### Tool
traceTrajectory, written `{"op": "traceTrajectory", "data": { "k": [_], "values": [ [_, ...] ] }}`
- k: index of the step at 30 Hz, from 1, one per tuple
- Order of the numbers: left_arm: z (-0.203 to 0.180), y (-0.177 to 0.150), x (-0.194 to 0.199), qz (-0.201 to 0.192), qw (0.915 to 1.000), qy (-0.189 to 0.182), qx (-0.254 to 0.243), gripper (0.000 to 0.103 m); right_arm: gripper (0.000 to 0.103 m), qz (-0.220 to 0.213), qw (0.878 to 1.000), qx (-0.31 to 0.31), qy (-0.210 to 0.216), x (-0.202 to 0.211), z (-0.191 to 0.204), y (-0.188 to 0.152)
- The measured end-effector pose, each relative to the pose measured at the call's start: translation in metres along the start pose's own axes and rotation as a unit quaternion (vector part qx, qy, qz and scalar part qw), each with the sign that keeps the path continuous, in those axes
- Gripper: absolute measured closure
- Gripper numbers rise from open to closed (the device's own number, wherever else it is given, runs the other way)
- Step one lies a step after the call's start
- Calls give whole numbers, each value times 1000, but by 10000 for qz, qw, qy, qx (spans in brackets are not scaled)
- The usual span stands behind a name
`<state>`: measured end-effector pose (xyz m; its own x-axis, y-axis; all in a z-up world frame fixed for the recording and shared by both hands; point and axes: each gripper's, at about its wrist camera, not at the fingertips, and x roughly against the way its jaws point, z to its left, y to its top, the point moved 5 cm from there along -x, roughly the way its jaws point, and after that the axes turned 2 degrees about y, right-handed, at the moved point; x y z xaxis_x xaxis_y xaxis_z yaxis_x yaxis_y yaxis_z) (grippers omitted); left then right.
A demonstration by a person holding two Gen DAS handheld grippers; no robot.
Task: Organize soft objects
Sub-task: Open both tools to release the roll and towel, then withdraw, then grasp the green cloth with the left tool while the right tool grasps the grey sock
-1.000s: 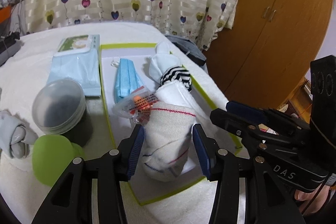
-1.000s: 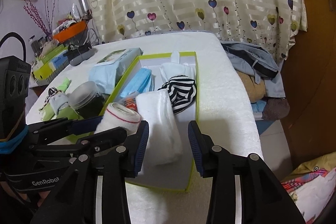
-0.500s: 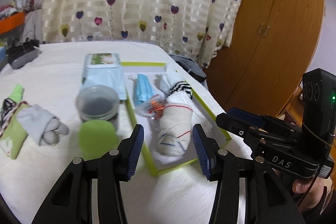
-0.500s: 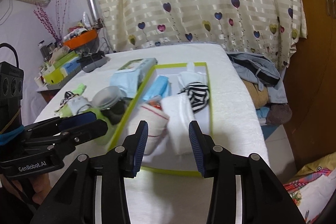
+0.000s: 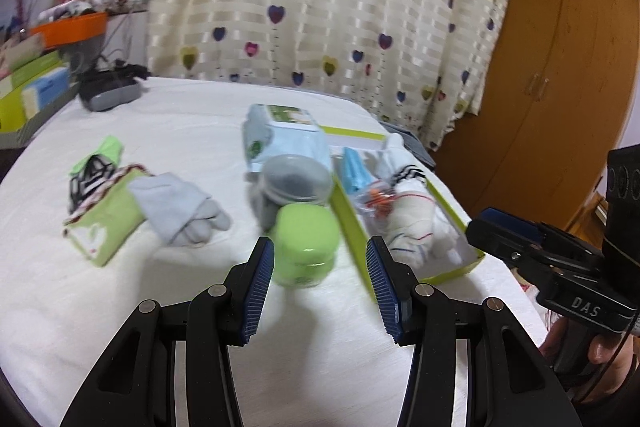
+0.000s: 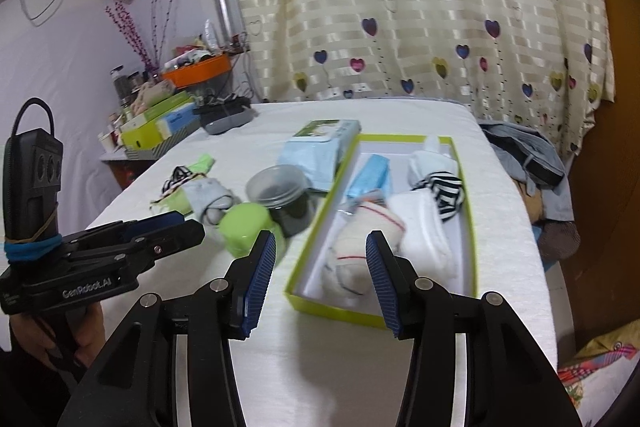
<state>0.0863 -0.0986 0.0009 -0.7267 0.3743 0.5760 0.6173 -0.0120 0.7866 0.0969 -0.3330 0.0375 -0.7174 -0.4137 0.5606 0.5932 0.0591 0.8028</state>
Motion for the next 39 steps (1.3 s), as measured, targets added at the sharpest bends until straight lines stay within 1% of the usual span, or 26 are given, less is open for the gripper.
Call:
{"op": "traceTrajectory", "data": {
  "k": [10, 16, 23, 30, 39],
  "values": [
    [32, -6, 6, -19, 9994, 246, 256, 56, 54, 82, 9994, 223, 248, -7, 30, -2],
    [45, -6, 1, 8, 9987, 360, 365, 56, 55, 116, 9992, 256, 297, -9, 34, -1],
    [51, -7, 0, 26, 9982, 468, 369, 56, 55, 125, 9992, 237, 312, -13, 35, 0],
    [69, -7, 8, -46, 9960, 761, 461, 56, 54, 229, 9982, 349, 435, -29, 51, 6],
    [99, -4, 13, -37, 9918, 1132, 596, 56, 55, 395, 9951, 666, 610, -51, 81, 16]
  ]
}}
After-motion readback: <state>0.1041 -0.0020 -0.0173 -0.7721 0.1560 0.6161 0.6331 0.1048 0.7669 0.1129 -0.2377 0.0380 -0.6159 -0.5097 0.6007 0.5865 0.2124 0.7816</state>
